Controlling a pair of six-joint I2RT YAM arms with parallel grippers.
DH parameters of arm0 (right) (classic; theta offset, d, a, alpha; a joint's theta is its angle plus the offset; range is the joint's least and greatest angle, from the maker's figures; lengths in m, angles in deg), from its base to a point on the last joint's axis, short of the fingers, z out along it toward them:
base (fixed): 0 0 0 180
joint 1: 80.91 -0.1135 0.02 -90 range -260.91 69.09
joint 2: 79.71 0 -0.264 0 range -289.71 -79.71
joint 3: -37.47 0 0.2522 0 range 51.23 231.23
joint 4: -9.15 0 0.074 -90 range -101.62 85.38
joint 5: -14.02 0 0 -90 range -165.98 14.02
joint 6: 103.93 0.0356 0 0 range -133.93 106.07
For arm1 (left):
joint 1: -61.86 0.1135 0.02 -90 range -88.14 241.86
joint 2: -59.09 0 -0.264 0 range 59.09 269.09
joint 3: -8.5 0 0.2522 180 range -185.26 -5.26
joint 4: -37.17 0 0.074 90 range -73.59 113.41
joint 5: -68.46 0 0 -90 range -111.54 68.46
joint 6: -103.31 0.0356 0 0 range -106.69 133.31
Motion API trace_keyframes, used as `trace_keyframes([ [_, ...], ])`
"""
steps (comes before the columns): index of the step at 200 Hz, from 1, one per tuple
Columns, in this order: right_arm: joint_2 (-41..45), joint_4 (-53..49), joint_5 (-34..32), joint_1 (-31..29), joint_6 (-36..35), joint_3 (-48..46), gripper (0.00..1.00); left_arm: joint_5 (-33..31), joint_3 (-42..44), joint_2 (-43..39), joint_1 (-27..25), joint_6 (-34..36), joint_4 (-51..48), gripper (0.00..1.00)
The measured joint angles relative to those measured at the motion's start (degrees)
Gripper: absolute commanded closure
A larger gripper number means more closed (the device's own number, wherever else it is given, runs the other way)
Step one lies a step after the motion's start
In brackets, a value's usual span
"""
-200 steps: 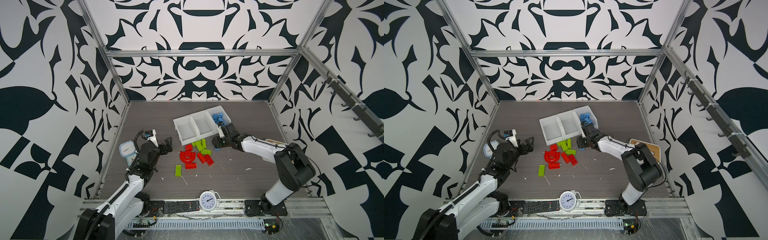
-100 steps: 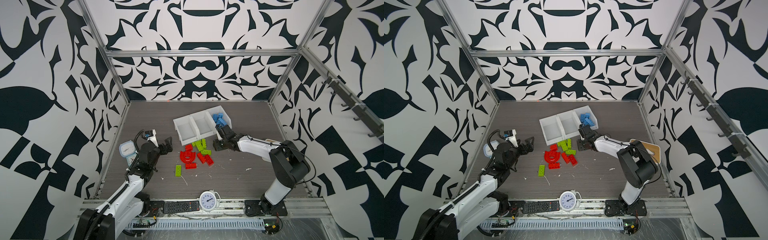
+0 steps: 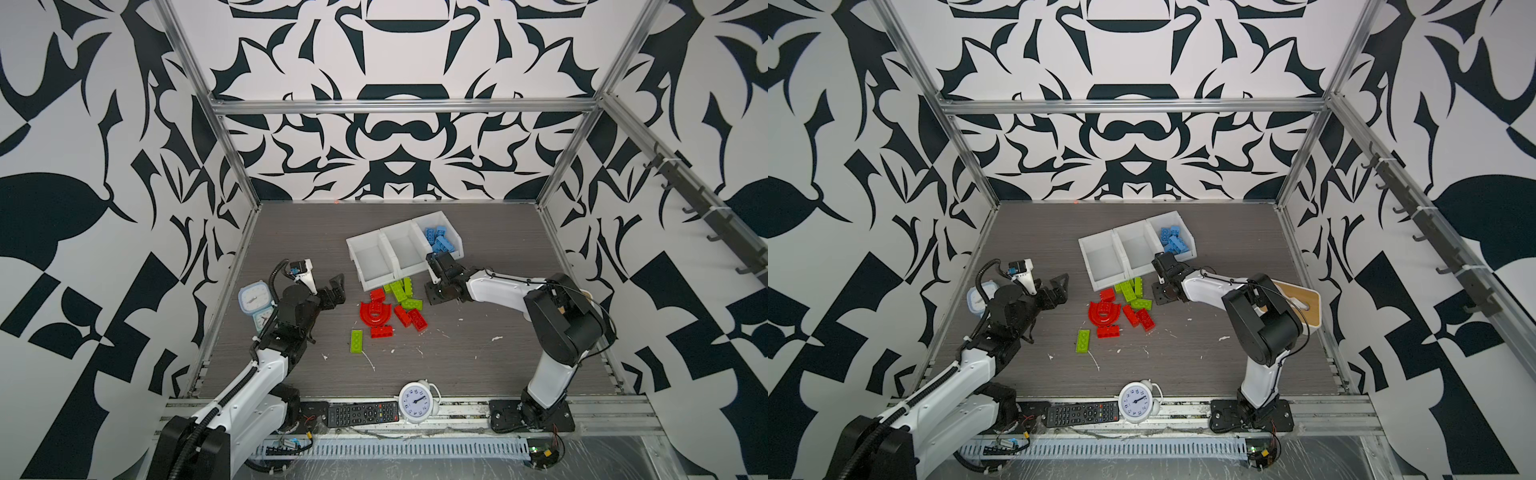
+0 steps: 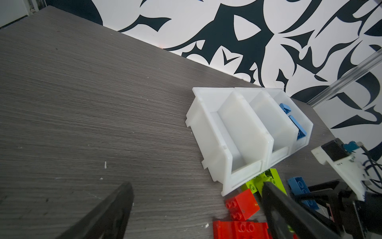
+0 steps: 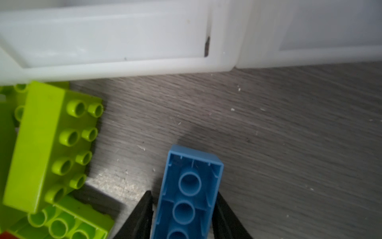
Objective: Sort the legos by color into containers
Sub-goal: 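Close the right gripper on the blue brick, then carry the blue brick into the blue-brick compartment and release it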
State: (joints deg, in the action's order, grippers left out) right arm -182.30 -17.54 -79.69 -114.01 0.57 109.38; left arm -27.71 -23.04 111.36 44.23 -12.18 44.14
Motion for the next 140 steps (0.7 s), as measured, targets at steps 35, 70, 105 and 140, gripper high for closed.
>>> trace_keyframes([
  [35, 0.0, -0.1, -0.1, 0.0, -0.3, 0.0, 0.67, 0.0, 0.0, 0.0, 0.0, 0.0, 0.0, 0.0],
  [70, 0.9, -0.1, 0.3, 0.0, -0.7, 0.0, 0.74, 0.0, 0.0, 0.0, 0.0, 0.0, 0.0, 0.0],
  [105, 4.9, -1.1, 1.1, 0.7, -1.8, 0.3, 0.75, 0.0, 0.0, 0.0, 0.0, 0.0, 0.0, 0.0],
  [140, 8.2, -4.1, 3.9, 3.2, -3.8, 4.6, 0.76, 0.0, 0.0, 0.0, 0.0, 0.0, 0.0, 0.0],
])
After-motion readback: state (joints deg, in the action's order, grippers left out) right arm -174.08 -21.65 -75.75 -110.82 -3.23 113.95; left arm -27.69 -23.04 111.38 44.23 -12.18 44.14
